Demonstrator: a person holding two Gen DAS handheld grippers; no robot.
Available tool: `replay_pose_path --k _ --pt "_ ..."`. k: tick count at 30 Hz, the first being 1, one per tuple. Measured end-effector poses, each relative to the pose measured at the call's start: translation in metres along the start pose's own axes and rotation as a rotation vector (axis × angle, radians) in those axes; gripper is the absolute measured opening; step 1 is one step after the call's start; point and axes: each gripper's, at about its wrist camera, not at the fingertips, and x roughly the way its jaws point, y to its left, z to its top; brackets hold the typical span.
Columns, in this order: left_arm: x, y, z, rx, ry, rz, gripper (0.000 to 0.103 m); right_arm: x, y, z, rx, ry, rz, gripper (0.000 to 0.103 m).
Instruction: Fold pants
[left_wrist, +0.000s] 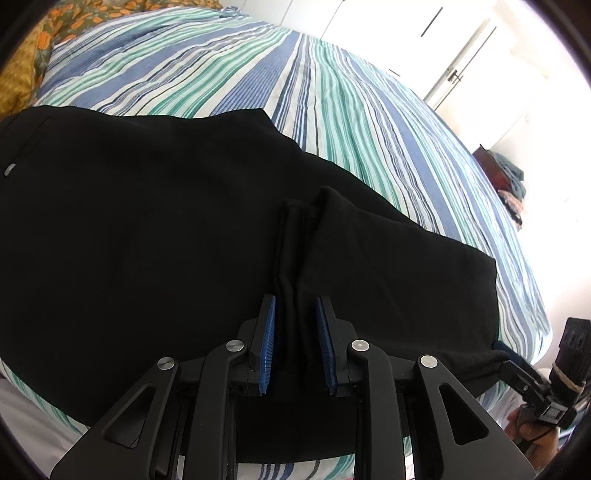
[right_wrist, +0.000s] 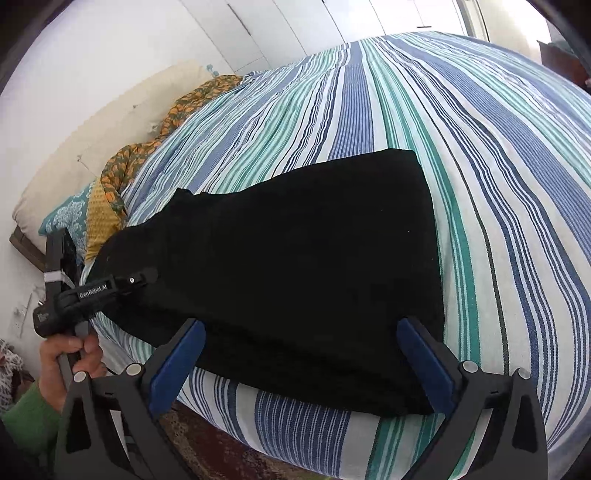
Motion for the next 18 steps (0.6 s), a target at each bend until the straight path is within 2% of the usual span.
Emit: replay_pose_path --k 3,10,16,18 --pt "0.000 0.000 -0.001 -0.003 -0.002 -0.002 0.024 0.001 0.005 0.000 -0.012 -0.002 -0.020 0.103" --pt "0.000 -0.001 -0.001 -0.003 -0.005 -0.010 0.027 -0.001 -0.005 0.000 0.042 -0.019 0.024 0.103" --pt "-0.008 -0.009 -0.003 0.008 -0.011 -0.035 0.052 -0.002 -0.008 0.001 0.047 -0.018 0.032 0.103" --pt "-0.013 -0.014 -0.003 0.025 -0.027 -0.030 0.066 -0.003 -0.009 0.002 0.054 -0.019 0.036 0.103"
